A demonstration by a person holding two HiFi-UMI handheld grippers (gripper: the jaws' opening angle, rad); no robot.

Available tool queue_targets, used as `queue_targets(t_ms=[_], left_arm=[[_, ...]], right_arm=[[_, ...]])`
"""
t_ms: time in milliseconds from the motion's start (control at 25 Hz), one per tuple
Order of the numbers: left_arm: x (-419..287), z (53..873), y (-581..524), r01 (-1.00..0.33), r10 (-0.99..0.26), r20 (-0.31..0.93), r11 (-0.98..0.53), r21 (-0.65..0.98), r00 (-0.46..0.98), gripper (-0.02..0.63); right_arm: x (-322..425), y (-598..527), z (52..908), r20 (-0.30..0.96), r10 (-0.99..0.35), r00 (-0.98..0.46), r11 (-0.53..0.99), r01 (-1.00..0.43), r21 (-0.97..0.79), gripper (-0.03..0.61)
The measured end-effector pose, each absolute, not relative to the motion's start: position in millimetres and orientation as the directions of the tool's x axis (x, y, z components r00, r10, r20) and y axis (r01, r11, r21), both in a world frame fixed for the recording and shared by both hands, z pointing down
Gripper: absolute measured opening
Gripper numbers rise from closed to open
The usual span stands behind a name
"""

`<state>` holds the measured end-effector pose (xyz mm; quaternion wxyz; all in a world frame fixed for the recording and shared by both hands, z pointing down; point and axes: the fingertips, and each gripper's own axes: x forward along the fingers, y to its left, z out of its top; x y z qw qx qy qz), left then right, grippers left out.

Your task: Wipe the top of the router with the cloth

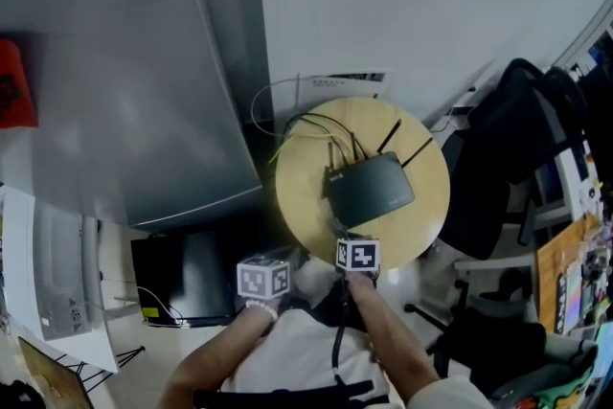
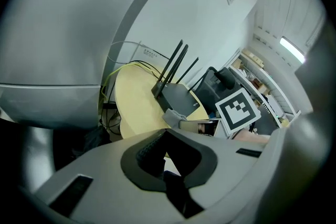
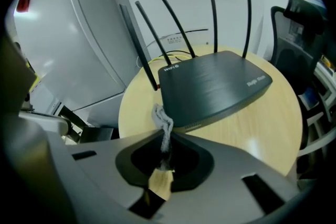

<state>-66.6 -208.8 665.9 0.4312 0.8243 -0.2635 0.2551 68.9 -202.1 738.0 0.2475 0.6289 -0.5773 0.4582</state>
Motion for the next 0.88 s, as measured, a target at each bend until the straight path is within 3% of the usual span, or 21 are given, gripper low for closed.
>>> queue_targets(t_ms=[480, 680, 880], left_arm=[[-58, 657, -190, -0.628, -0.223, 0.613, -0.505, 0.592, 0.758, -0.002], [-44, 633, -189, -0.61, -0.259, 0.576, -0.548, 0.573, 0.775, -0.002], [-16, 581, -194, -0.587, -0.339, 0.495, -0.611, 0.531, 0.8, -0.002]], right_arm=[[96, -166, 735, 0.87, -0.489, -0.063, -0.232, -0.952, -0.199, 0.037], [92, -154, 694, 0.813, -0.566, -0.139, -0.198, -0.934, -0.298, 0.037], [124, -147, 617, 0.658, -0.726, -0.202, -0.151, -0.886, -0.438, 0.037]])
